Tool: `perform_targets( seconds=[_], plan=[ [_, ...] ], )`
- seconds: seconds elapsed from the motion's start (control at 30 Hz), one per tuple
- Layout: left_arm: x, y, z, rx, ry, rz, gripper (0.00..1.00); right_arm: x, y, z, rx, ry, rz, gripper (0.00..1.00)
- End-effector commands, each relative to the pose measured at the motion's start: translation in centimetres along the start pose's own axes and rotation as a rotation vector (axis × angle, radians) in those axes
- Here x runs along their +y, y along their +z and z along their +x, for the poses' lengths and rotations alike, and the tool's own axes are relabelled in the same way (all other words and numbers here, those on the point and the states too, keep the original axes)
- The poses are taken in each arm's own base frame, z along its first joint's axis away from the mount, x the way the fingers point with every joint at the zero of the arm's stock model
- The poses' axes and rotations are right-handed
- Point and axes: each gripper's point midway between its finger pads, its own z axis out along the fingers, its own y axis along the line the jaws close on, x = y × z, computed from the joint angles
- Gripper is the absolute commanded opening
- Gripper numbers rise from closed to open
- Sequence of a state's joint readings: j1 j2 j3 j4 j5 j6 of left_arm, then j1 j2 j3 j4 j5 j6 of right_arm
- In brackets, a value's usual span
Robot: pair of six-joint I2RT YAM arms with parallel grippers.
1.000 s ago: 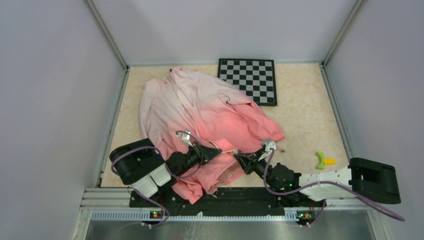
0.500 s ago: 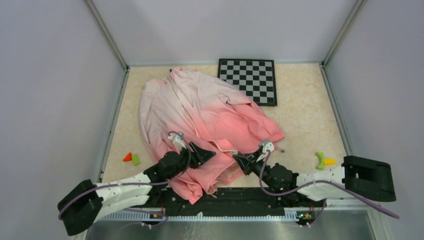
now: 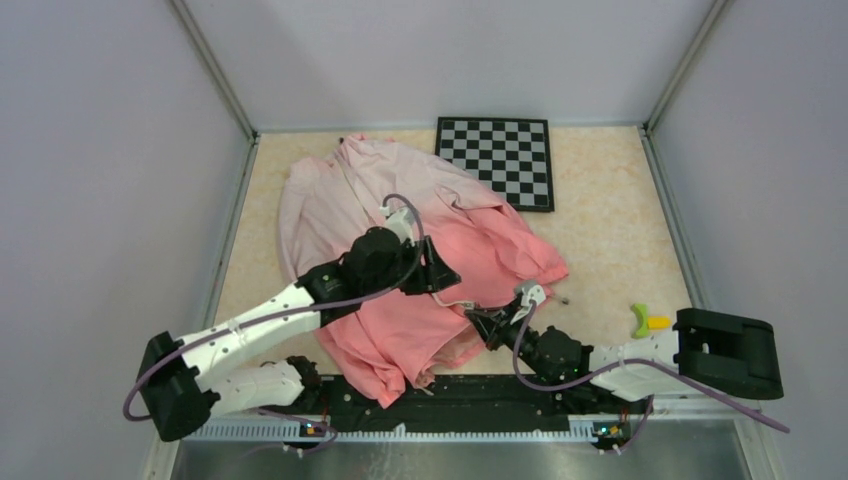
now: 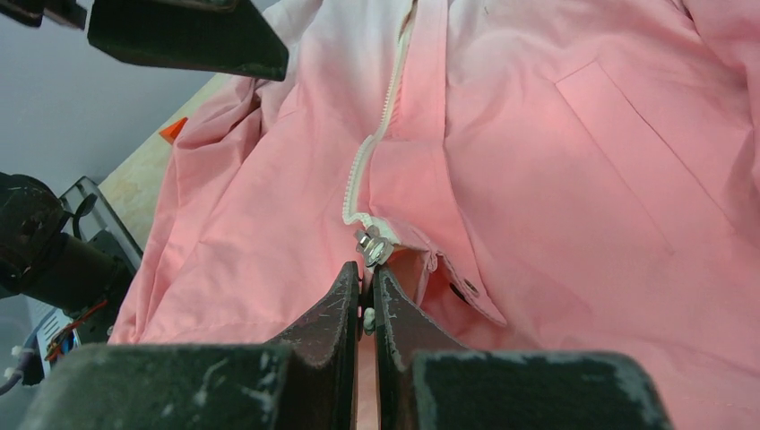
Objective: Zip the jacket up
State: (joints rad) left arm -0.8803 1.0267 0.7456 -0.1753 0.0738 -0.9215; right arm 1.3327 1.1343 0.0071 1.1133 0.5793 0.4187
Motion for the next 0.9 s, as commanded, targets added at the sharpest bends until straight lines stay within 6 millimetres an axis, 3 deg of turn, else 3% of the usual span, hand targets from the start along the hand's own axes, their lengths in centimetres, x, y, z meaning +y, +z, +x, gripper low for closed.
perform_targets(
  seconds=[0.0, 0.17, 0.27, 0.4, 0.87],
  plan=[
    [-0.5, 0.4, 1.9, 0.212, 0.116, -0.041, 0.61, -2.6, -1.9, 2.2, 0.054, -0.057, 0.034, 0.00],
    [-1.9, 2.2, 1.0, 0.222, 0.217, -0.132, 0.65, -2.5, -1.8, 2.1, 0.052, -0.054, 0.032, 0.00],
    [-2.0, 3.0, 1.9, 0.238, 0.271, -0.185, 0.66, -2.5, -1.8, 2.1, 0.052, -0.057, 0.034, 0.00],
    [-1.8, 3.5, 3.5, 0.274, 0.289, -0.215, 0.60, -2.6, -1.7, 2.0, 0.049, -0.058, 0.039, 0.00],
    [-1.2, 6.0, 4.8, 0.284, 0.302, -0.255, 0.53, -2.3, -1.6, 1.9, 0.047, -0.053, 0.029, 0.00]
  ],
)
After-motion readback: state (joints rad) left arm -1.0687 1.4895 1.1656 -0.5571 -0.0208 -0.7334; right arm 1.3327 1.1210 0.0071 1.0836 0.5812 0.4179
